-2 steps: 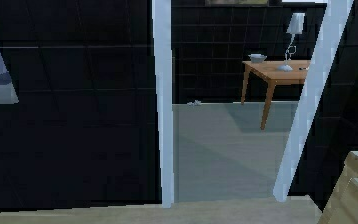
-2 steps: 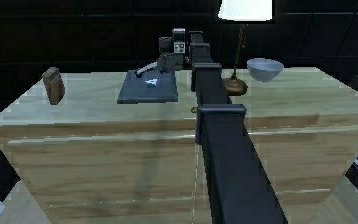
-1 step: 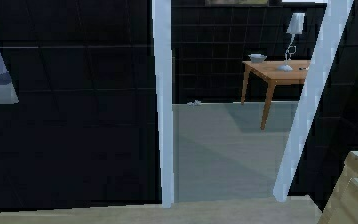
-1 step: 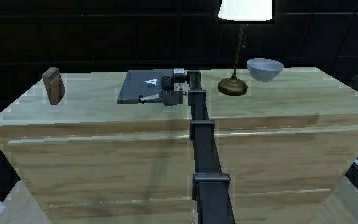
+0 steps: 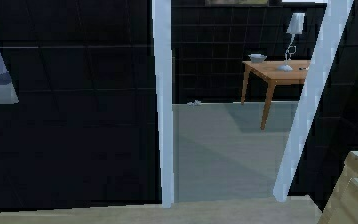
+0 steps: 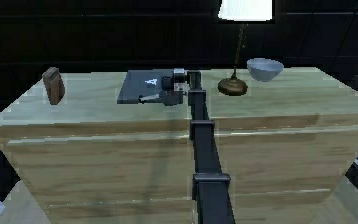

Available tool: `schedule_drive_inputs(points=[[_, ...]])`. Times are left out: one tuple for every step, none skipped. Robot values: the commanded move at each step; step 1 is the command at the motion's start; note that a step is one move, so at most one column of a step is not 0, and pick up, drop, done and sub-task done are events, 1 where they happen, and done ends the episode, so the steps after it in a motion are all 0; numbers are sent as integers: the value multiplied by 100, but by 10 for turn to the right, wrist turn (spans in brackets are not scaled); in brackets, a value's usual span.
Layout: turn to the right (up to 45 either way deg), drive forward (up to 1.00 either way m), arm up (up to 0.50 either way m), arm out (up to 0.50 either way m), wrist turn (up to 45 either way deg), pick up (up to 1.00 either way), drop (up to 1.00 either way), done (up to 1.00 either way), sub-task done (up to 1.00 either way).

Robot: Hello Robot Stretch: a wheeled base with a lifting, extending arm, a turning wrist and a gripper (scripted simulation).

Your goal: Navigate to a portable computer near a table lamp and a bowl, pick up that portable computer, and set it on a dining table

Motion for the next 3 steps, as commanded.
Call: schedule_drive_inputs(points=[[0,0,10,0,0,0,0,0,0],[0,0,2,0,0,0,0,0,0],[0,0,0,0,-450,0,0,0,0]])
